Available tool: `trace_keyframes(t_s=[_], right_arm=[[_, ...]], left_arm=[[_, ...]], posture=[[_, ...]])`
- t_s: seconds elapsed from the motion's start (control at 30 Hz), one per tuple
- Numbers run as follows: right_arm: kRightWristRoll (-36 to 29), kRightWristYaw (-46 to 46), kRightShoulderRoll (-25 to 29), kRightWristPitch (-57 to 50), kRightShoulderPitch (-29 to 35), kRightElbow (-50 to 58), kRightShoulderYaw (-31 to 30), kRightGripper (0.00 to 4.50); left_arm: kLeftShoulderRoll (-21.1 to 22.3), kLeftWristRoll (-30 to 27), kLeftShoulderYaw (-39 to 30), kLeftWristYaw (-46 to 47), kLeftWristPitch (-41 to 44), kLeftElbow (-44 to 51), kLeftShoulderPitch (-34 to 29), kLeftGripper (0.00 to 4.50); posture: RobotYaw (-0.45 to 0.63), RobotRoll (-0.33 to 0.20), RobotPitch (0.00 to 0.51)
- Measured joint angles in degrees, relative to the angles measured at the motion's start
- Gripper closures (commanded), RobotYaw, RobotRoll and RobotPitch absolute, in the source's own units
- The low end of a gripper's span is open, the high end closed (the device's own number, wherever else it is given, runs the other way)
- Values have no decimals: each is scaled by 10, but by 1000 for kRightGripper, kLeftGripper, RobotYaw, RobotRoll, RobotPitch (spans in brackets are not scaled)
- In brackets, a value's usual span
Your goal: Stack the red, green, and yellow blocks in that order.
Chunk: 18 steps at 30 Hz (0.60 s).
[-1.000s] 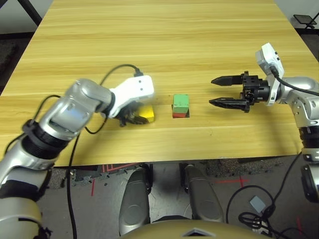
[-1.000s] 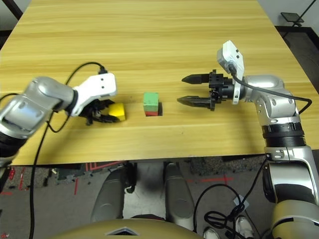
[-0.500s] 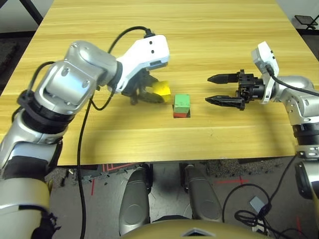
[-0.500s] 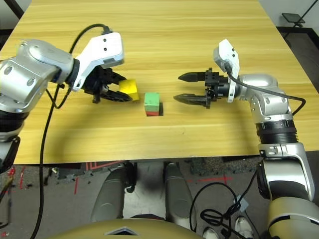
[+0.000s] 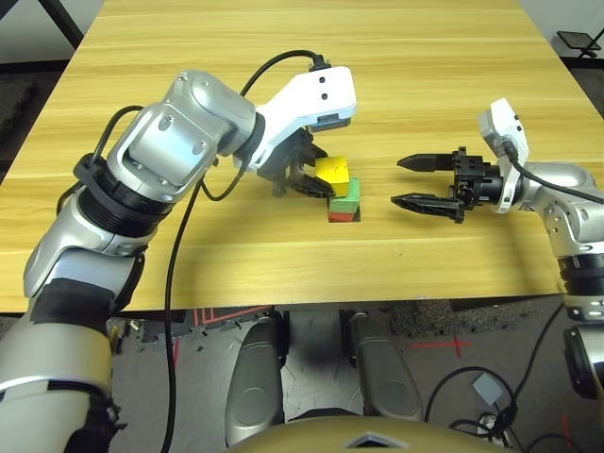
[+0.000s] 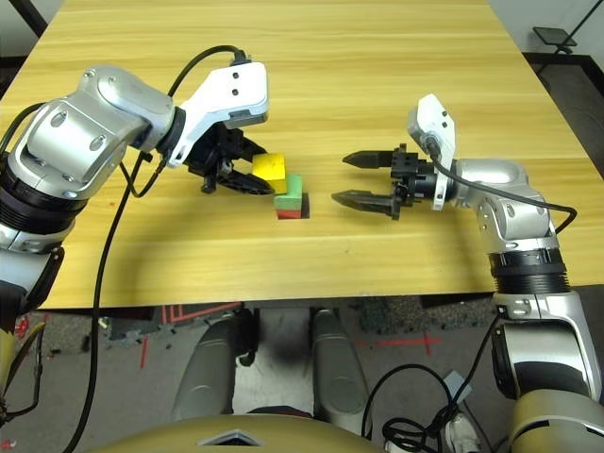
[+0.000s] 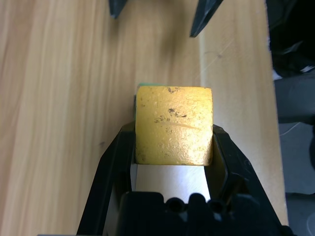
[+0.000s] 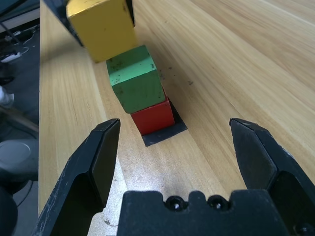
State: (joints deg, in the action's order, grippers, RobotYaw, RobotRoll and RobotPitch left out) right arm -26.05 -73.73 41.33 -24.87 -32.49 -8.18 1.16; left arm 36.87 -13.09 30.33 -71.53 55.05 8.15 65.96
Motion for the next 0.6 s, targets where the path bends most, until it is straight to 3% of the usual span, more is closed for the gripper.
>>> trace_keyframes(t_s=[0.3, 0.6], right_arm=[[-10, 13, 1, -7, 18, 25, 5, 0], [-17, 20, 2, -14, 34, 39, 10, 0]], left_arm=[[-37, 12, 10, 7, -19, -31, 2, 2484], [-42, 27, 10, 6, -50, -58, 2, 2484]], posture=[[-37, 120, 190], [-35, 119, 202]])
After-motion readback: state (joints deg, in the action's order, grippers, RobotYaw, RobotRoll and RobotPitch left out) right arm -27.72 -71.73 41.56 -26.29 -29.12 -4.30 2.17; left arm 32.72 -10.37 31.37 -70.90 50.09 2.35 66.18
